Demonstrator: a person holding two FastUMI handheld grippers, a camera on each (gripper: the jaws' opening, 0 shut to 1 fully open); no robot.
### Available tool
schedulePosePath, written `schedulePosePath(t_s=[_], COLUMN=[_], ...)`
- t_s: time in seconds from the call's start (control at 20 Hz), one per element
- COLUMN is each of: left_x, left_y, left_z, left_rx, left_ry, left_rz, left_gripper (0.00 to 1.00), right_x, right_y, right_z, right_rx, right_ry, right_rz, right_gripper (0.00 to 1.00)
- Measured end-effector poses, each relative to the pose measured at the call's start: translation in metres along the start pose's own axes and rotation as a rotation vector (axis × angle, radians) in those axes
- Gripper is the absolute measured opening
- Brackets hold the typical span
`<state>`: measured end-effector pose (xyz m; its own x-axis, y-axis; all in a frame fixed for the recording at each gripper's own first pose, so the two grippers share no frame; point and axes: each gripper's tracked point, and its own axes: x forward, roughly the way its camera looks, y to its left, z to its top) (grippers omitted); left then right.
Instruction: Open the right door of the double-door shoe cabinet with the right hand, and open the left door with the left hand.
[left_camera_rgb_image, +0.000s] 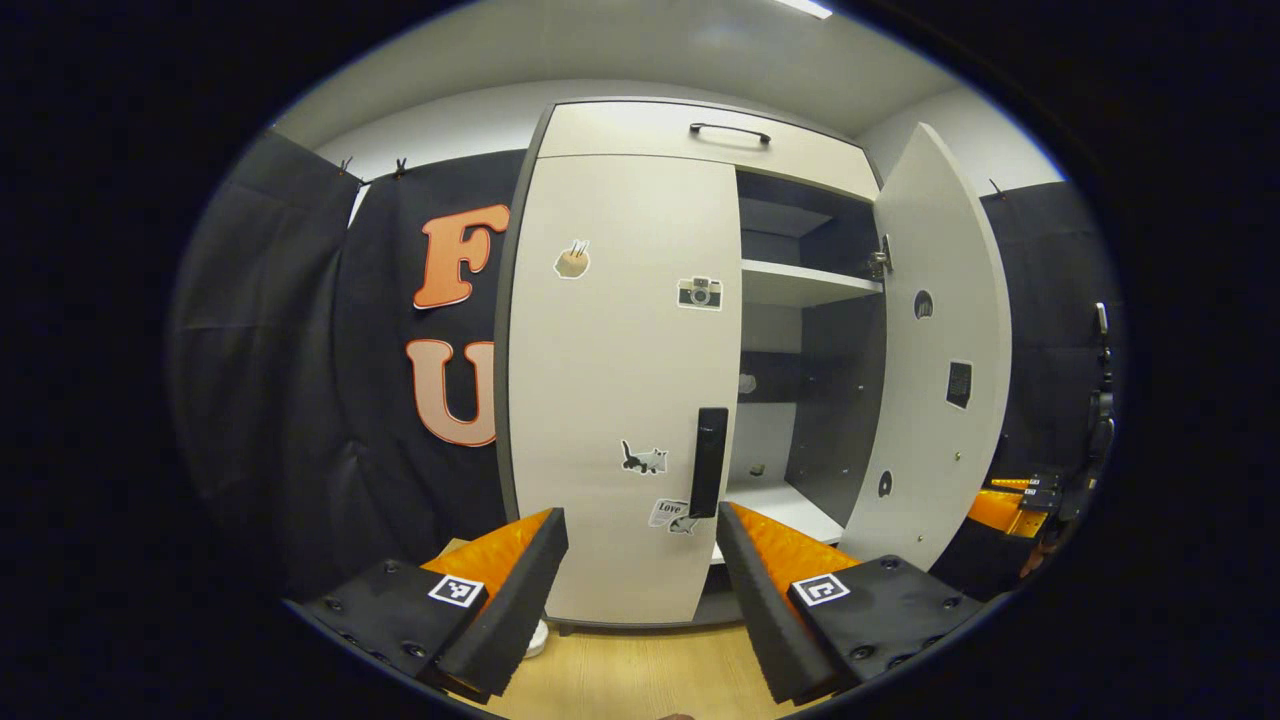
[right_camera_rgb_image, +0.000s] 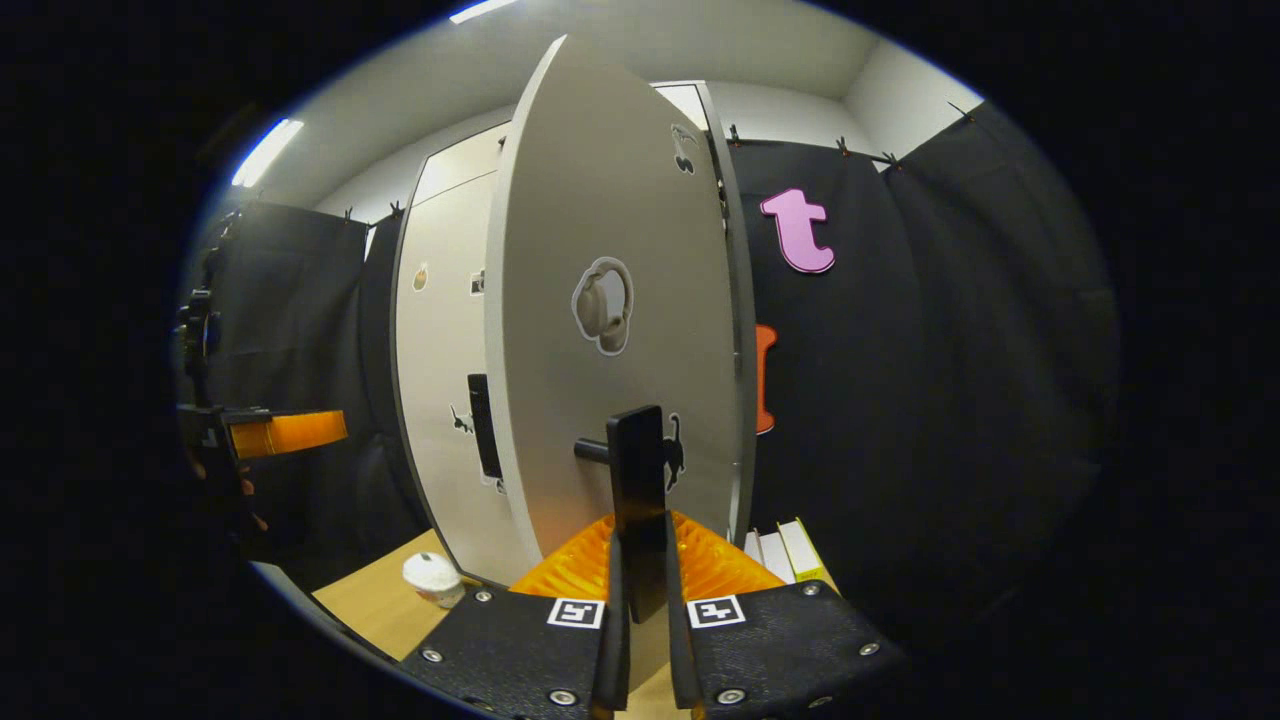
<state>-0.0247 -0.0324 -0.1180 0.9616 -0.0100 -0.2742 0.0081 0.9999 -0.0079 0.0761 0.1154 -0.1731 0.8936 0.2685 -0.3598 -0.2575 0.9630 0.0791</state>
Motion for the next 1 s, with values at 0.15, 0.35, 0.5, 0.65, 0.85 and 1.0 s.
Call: schedulePosePath(t_s=[0.15, 0.35, 0.5, 0.65, 0.85, 1.0], left_x=[0.012, 0.028, 0.041, 0.057, 0.083, 0.106], left_y=[-0.013, -0.032, -0.041, -0.047, -0.046, -0.048], left_z=[-0.001, -0.007, -0.007, -0.008, -0.019, -0.026], left_rx=[-0.007, -0.007, 0.006, -0.007, -0.029, -0.037], left_ry=[0.004, 0.021, 0.018, 0.018, 0.052, 0.072], left_rz=[-0.021, -0.054, -0.068, -0.084, -0.074, -0.071], left_gripper=[0.98, 0.94, 0.96, 0.96, 0.96, 0.96], right_x=[-0.005, -0.01, -0.013, -0.02, -0.034, -0.044], right_y=[-0.027, -0.043, -0.055, -0.049, -0.06, -0.068], right_z=[0.001, 0.0, -0.001, 0.001, 0.008, 0.008], right_rx=[-0.08, -0.033, -0.027, 0.028, 0.013, 0.024], right_ry=[0.009, 0.014, 0.014, 0.006, -0.028, -0.033], right_rz=[-0.08, -0.134, -0.175, -0.159, -0.181, -0.213], right_gripper=[0.14, 0.12, 0.08, 0.06, 0.17, 0.08])
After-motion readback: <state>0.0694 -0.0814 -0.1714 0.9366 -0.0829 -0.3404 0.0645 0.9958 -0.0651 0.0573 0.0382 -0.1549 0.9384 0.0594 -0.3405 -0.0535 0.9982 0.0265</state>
